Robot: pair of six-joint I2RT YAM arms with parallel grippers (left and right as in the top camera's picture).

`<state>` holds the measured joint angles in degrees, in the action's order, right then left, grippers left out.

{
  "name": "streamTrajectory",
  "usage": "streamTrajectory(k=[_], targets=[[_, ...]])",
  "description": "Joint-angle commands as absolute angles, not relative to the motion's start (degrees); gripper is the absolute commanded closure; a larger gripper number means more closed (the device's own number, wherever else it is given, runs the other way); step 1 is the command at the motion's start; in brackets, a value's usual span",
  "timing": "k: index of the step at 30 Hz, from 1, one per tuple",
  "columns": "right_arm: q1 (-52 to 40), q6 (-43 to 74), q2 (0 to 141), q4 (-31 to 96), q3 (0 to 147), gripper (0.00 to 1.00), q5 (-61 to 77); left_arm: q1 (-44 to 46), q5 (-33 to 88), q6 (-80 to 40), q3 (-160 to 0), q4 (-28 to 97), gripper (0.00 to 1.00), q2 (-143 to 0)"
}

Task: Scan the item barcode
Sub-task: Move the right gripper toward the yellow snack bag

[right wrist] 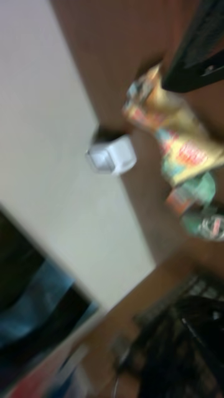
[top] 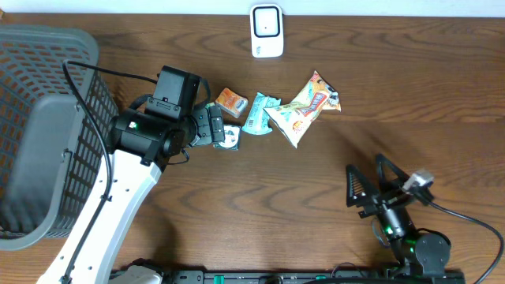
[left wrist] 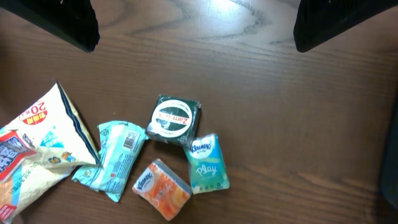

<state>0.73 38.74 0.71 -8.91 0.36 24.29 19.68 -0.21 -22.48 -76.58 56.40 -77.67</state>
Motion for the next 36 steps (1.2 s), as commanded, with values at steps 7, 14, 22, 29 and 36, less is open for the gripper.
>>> streamTrajectory(k=[7, 14, 22, 29, 36], targets=[[0.64, 50.54, 0.38, -34.26, 1.56, 0.01, 21.12, 19.62, -0.91, -22.15, -77.47, 56.55, 0.02, -77.47], [0.67, 38.19, 4.99, -30.7, 11.27, 0.01, 19.4, 19.62, -0.91, -22.15, -77.47, 56.53, 0.02, -77.47], [0.64, 23.53, 26.98, -13.63, 31.9, 0.01, 24.18, 19.62, -0.91, -22.15, -77.47, 56.55, 0.02, -77.47], [0.64, 12.56, 53.19, 11.57, 54.61, 0.01, 31.09, 19.62, -0.91, -22.15, -77.47, 56.53, 0.02, -77.47], [-0.43, 10.74, 76.77, 34.24, 72.4, 0.01, 34.54, 19.62, -0.91, -22.15, -77.47, 56.53, 0.02, -77.47]])
